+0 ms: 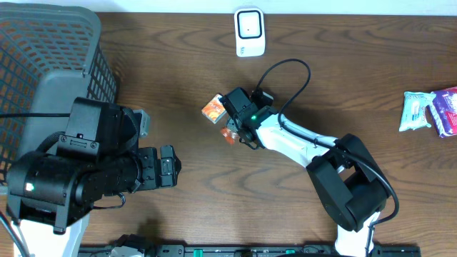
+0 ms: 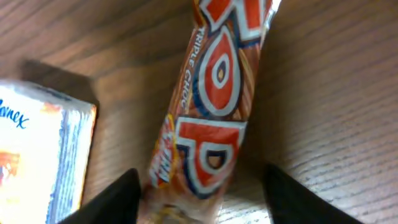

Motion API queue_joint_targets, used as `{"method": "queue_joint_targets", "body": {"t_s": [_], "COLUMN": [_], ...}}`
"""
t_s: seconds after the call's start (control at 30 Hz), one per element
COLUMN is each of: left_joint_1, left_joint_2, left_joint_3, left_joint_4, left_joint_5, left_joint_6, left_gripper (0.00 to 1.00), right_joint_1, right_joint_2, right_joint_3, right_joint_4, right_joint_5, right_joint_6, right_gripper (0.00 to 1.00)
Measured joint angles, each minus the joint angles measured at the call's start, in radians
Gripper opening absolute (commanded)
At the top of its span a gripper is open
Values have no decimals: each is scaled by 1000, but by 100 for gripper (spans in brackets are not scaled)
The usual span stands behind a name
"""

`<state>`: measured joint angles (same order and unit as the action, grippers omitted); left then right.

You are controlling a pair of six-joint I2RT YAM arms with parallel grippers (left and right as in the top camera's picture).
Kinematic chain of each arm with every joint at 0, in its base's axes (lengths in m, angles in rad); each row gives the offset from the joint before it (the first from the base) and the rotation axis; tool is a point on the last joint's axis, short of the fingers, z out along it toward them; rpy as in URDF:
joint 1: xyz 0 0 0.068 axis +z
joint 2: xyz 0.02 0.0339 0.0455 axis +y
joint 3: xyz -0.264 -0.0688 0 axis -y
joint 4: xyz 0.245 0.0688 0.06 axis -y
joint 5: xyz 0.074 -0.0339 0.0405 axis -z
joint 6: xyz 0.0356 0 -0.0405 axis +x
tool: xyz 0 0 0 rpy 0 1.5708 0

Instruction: Scan the item barcode

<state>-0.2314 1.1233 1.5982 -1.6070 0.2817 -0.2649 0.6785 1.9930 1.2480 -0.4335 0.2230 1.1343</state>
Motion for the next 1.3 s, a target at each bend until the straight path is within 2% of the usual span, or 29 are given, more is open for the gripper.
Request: {"method": "queue_joint_targets", "body": {"t_s": [0.03,0.07,0.27,0.37,0.6,0.73,0.8,0.93,1.1,1.17,1.2,1.23,1.27,1.3], "left_joint_1": [0,0,0,0,0,0,0,0,0,0,0,0,0,0], "left_joint_2": [0,0,0,0,0,0,0,0,0,0,0,0,0,0], "left_joint_3": [0,0,0,0,0,0,0,0,0,0,0,0,0,0], "left_joint_4": [0,0,0,0,0,0,0,0,0,0,0,0,0,0], "left_joint_5": [0,0,0,0,0,0,0,0,0,0,0,0,0,0], "left_joint_6": [0,0,0,0,0,0,0,0,0,0,0,0,0,0], "left_gripper": [98,98,98,98,98,98,98,98,98,98,98,98,98,98], "right_joint_1": [0,0,-6,-26,-56,-55,-55,-58,-71,-82,-88,-95,-102,-108], "right_joint_2": [0,0,-7,-17,-86,-142,-147,-146,-135,-124,-117,-108,-99,-89], "right_joint_3": [0,0,2,1,-1,-1,-1,-2,-7,-16,-19,-21,-23,-25], "right_joint_4": [1,-1,-33,-54,-49,-30,-41,-106,-135,-132,-130,-130,-129,-129], "right_joint_5": [4,6,13,13,-3,-103,-135,-148,-137,-137,-137,-136,-135,-133], "right_joint_6": [2,-8,-21,-80,-444,-738,-832,-946,-1000,-1007,-1009,-1009,-1009,-1003], "right_gripper": [11,1,1,1,1,1,2,3,3,6,13,31,56,70]}}
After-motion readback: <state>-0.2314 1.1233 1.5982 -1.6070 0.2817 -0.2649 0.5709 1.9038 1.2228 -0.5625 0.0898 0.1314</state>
